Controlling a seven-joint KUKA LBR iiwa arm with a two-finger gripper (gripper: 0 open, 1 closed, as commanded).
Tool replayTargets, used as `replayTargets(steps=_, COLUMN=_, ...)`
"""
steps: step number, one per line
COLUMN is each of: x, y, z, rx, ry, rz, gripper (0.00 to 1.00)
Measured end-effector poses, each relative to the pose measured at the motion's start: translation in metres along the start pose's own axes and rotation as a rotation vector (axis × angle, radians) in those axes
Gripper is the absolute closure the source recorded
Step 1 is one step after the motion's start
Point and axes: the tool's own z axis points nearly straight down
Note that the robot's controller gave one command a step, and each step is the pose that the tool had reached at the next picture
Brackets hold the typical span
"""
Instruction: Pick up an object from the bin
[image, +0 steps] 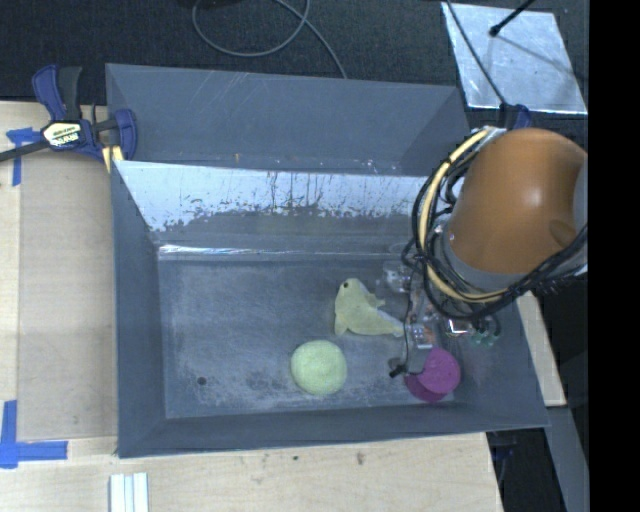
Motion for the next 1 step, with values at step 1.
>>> replayTargets(steps=1, x=-0.0016, y=-0.0001, z=-0.0044, rx=0.0, ry=-0.009, rz=0.0, gripper=0.0)
